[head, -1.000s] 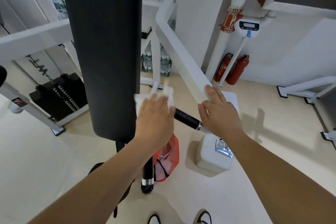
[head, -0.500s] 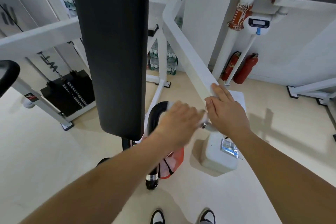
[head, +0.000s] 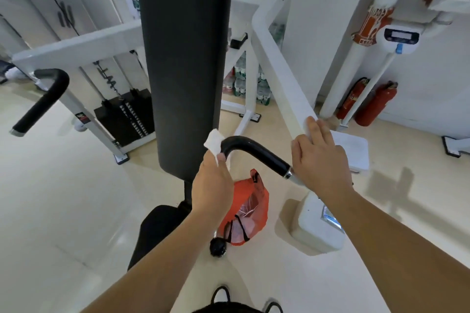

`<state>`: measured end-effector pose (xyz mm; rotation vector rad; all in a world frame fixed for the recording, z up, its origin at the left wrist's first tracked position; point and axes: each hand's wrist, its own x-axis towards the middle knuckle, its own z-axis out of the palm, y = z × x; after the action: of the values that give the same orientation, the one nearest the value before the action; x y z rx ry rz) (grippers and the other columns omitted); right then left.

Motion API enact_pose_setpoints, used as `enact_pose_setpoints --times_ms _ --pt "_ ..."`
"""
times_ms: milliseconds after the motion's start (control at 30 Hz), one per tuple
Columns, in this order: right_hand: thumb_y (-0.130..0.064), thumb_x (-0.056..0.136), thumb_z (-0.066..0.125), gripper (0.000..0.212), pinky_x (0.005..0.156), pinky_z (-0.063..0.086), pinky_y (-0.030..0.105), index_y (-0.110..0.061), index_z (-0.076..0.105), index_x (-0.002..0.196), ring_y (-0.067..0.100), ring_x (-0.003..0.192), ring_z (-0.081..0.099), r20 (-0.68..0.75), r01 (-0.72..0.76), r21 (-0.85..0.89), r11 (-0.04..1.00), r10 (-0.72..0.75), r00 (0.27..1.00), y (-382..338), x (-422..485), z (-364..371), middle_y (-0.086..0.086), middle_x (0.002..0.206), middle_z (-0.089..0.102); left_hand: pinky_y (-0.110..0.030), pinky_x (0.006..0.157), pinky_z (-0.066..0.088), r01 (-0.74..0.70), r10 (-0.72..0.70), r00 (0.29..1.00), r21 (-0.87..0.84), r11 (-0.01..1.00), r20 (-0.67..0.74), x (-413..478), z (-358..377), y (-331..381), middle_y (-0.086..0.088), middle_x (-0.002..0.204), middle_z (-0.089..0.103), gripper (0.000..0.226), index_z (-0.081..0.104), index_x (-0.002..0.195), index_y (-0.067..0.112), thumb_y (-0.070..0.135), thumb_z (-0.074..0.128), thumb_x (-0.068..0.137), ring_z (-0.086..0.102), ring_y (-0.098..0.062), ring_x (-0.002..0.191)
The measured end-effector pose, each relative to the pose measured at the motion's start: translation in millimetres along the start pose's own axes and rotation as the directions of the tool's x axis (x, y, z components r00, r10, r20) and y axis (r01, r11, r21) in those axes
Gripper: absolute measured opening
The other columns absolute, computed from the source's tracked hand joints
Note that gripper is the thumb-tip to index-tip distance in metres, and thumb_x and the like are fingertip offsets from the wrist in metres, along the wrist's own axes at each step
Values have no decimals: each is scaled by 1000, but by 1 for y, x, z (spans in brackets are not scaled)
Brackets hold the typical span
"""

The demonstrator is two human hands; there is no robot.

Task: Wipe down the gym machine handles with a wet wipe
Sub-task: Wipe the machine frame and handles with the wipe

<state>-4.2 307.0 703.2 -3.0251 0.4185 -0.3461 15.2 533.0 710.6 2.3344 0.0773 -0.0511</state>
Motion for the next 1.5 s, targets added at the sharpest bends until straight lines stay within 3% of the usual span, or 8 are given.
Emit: enact_pose_setpoints --times_ms 233,467,700,867,1033,1267,1400,1500 --pt "-42 110 26 60 90 55 61 -7 75 103 34 156 24 29 34 -7 999 -34 999 1 -3 0 13 166 31 -30 56 43 294 -293 955 -31 955 33 -99 2 -62 -4 68 59 41 51 90 19 47 26 108 58 -15 61" --pt "-43 109 28 63 90 51 59 -5 77 98 37 155 24 29 70 10 998 -70 997 3 -7 -4 16 166 31 -49 98 52 428 -421 903 -228 875 82 -23 -16 -33 -7 94 65 56 67 105 11 48 24 106 64 -28 97" --pt "-44 109 26 65 94 50 58 -6 79 102 36 155 22 22 76 34 997 -77 997 2 -4 -6 15 168 30 -39 62 51 301 -307 951 -142 943 -22 -61 13 -44 -6 72 61 57 61 96 15 51 19 107 61 -22 65" --pt "-46 109 23 67 101 47 58 -9 78 107 34 159 18 52 60 56 997 -63 997 2 -3 -8 13 171 24 -37 65 47 298 -303 951 -91 950 -60 -108 -8 -72 -6 67 61 58 62 83 12 47 24 108 61 -26 68" --pt "-44 108 27 63 97 50 57 -9 79 103 34 157 22 34 56 64 996 -58 998 3 -3 -7 12 169 29 -35 89 43 31 -5 966 99 995 -259 -32 -35 -3 -1 109 50 46 57 122 8 39 26 111 51 -20 105" --pt "-43 107 29 61 95 51 55 -10 79 97 33 157 21 39 30 74 997 -33 999 2 -2 -5 10 167 29 -32 72 32 -196 327 923 484 853 -202 16 32 58 0 88 47 25 59 100 16 24 36 106 38 -18 78" --pt "-44 107 27 62 97 49 55 -12 79 103 31 158 18 62 26 64 998 -30 998 2 -2 -6 8 168 25 -37 80 32 -283 363 930 523 804 -55 8 58 51 -5 102 54 24 59 111 13 12 36 103 35 -22 85" --pt "-45 107 25 63 97 49 54 -14 79 102 30 159 16 85 20 58 998 -24 996 0 0 -6 8 169 23 -35 85 50 -232 261 961 245 941 -92 -7 57 59 -4 106 60 15 61 114 13 12 51 102 56 -22 95"
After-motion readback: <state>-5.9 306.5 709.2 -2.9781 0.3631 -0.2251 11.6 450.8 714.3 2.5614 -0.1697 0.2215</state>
